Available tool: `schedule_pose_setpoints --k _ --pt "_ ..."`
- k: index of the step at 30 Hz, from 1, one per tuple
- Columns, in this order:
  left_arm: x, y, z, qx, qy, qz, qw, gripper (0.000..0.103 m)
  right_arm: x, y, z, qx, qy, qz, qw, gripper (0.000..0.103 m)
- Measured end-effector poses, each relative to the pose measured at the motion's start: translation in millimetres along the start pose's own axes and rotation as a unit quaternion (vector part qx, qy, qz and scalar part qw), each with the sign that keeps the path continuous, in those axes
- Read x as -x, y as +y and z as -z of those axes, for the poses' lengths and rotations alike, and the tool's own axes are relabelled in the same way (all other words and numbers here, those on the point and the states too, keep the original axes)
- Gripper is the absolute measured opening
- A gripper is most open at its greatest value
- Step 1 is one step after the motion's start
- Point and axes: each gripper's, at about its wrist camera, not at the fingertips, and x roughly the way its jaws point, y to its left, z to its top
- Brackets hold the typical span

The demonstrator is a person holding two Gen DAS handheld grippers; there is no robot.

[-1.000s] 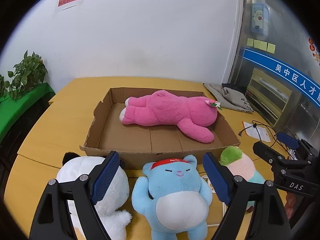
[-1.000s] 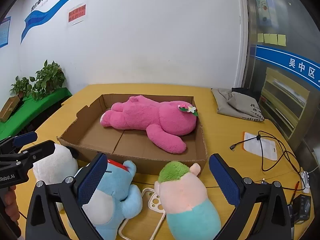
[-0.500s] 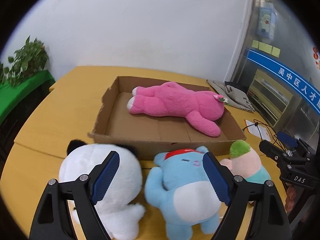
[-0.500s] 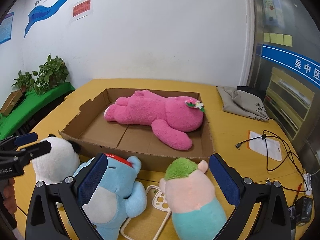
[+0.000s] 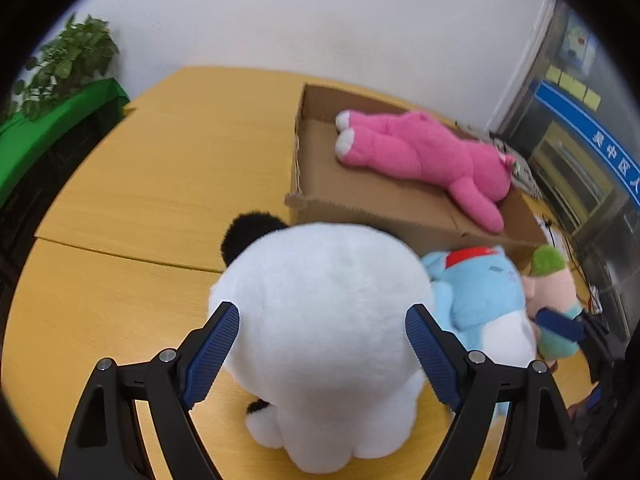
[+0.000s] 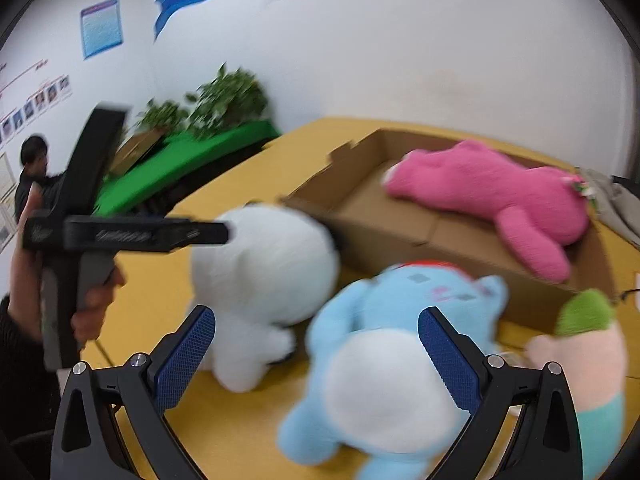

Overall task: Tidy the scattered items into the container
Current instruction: 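Close both grippers on opposite sides of the white panda plush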

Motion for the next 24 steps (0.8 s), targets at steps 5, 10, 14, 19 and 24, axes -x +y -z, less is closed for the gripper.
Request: schedule_pose_setpoints --k 5,10,14,19,24 --pt "-14.7 19.5 -4.0 0.015 0.008 0.055 0.9984 0.086 -60.2 39.2 11.9 0.007 0.039 -0.033 0.999 0.103" --pt "-12.2 28.9 -7.6 0.012 0.011 0.064 0.9978 0.086 -106.2 60.2 10.6 0.011 0.044 0.006 0.999 0.097" --pt "-2.8 51.4 -11.7 0.046 -0.015 0.062 0.9969 0.086 -113.0 68.0 5.3 -0.021 0.047 -0.006 0.999 0.091" --pt "-28.3 56.7 -21.7 0.032 0.015 0.094 0.9950 0.086 -134.4 59.4 10.0 -0.060 0.074 -0.020 0.995 0.090" --pt "-32.3 48.8 -22.1 0.008 0.034 0.106 0.9938 0.077 -139.4 48.6 16.2 -0.097 0.065 -0.067 0.991 0.075"
